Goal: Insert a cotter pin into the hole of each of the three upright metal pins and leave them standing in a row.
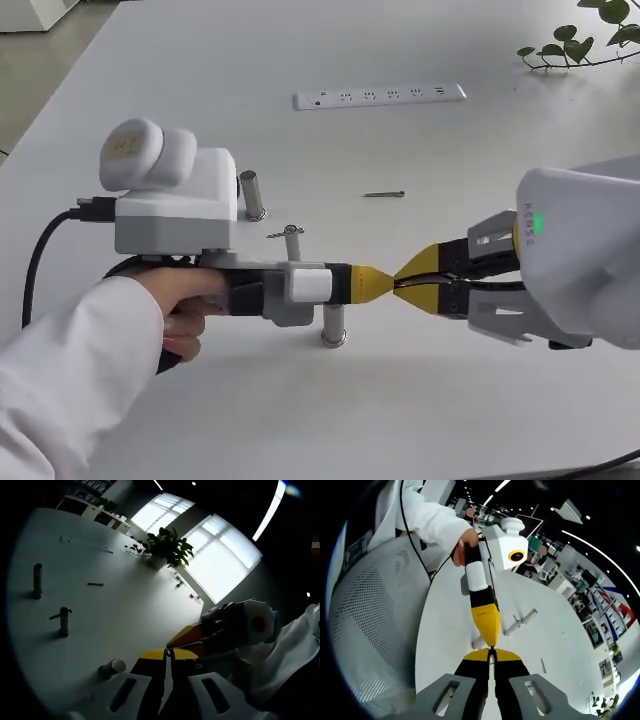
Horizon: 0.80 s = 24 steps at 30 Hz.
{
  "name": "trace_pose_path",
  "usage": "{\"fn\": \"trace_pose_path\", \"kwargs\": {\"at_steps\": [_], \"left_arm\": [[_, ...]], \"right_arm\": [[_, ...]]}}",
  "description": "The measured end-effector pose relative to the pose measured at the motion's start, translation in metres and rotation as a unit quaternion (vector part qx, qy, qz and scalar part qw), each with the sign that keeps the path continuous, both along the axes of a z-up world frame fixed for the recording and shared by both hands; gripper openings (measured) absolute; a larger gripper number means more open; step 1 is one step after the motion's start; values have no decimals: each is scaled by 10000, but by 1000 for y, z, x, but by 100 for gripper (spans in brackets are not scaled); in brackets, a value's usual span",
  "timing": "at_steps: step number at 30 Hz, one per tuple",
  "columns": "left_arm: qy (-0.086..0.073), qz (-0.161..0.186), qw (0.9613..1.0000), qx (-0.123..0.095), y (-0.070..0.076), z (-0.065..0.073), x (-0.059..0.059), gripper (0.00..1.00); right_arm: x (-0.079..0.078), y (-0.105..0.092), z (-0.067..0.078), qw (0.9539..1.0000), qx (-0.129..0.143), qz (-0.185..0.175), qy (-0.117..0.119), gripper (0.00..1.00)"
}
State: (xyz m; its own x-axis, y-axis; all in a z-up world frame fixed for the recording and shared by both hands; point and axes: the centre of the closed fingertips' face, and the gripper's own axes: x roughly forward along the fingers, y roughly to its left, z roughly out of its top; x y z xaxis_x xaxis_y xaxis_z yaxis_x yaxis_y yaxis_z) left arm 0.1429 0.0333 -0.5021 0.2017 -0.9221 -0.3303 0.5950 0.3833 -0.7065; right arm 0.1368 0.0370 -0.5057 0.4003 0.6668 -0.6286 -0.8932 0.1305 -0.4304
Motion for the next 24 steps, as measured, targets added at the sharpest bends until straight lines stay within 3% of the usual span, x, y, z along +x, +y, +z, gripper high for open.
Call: {"fn": "trace_pose_path", "kwargs": {"at_steps": [4,7,13,16,18,20,24], "left_arm": [[29,-41,10000,84,0,-2,-2,1],[-105,5,9998,146,-1,-1,0,1],[-118,50,9998,151,-1,0,-1,0],[-213,8,9996,209,-2,0,-2,0],[-168,20,9996,216,-1,-1,-2,0],[-10,24,9998,216,0,-2,-3,0],[-112,-42,9996,256,1,-2,-5,0]], "right_arm": [[-1,1,-1,10000,-34,35,-26,0],[1,1,0,10000,-38,12,-36,0],[0,0,1,10000,46,14,59,0],[-1,0,0,9999,65,16,112,0],[-1,0,-1,9999,112,-6,108,0],[-2,1,-2,9997,157,-9,160,0],[0,-1,-2,9996,207,-58,165,4]]}}
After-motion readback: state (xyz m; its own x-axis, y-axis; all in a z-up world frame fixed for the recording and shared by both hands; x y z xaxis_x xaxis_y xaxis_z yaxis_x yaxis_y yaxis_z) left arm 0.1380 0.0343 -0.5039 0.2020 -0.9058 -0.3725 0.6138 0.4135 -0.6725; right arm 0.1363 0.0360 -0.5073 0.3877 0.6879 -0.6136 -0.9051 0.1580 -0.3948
